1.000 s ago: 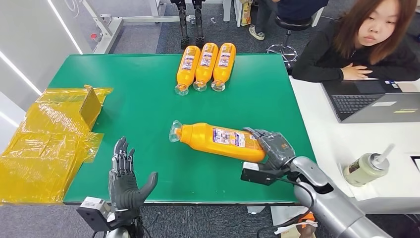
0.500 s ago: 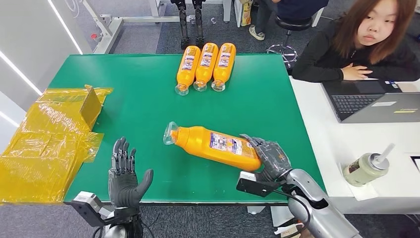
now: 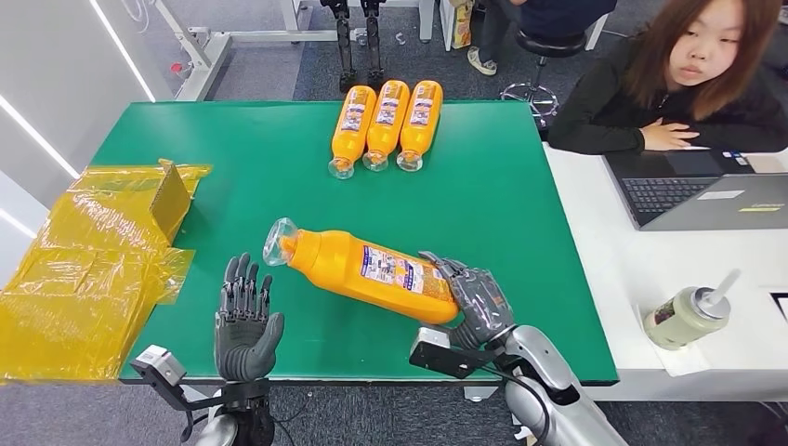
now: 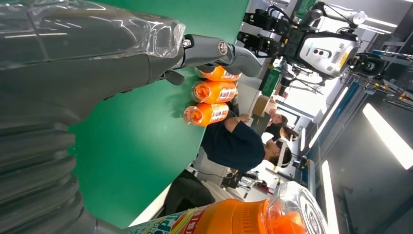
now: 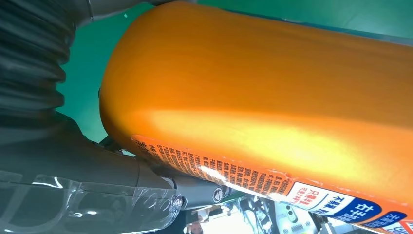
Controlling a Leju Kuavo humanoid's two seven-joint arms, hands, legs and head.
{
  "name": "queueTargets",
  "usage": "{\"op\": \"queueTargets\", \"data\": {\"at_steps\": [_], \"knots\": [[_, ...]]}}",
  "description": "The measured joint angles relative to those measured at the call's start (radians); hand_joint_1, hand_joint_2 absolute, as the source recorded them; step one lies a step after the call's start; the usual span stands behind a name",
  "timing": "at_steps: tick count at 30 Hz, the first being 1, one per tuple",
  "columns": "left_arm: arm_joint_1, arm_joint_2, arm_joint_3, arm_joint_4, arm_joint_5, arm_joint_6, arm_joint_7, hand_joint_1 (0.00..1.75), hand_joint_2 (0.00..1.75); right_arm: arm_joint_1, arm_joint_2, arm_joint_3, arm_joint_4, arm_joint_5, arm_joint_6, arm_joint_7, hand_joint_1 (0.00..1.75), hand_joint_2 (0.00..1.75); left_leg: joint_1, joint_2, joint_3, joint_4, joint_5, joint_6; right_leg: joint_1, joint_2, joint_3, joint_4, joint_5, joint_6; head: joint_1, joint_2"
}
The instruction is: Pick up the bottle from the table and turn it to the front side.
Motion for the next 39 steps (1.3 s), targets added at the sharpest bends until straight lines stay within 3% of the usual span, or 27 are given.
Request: {"op": "queueTargets", "data": {"at_steps": [24, 32, 39], "knots": [[0.020, 0.011, -0.021, -0.117, 0.072, -0.051, 0.053, 0.00, 1.75, 0.041, 0.066, 0.028, 0.012, 0.045, 0.024, 0.020, 1.75, 1.75, 0.000, 0.000, 0.000, 0.000, 0.000, 0.000, 0.000, 0.000, 0.000, 0.000, 0.000, 0.000, 0.000, 0.000], [-0.009, 0.019, -0.035, -0.117, 0.080, -0.075, 0.058, 0.00, 1.75, 0.111, 0.106, 0.049, -0.018, 0.110, 0.051, 0.065, 1.75, 1.75, 0.000, 0.000, 0.000, -0.001, 0.000, 0.000, 0.000, 0.000, 0.000, 0.000, 0.000, 0.000, 0.000, 0.000], [-0.030, 0.019, -0.037, -0.107, 0.084, -0.099, 0.064, 0.00, 1.75, 0.158, 0.122, 0.063, -0.037, 0.119, 0.047, 0.037, 1.75, 1.75, 0.000, 0.000, 0.000, -0.001, 0.000, 0.000, 0.000, 0.000, 0.000, 0.000, 0.000, 0.000, 0.000, 0.000]]}}
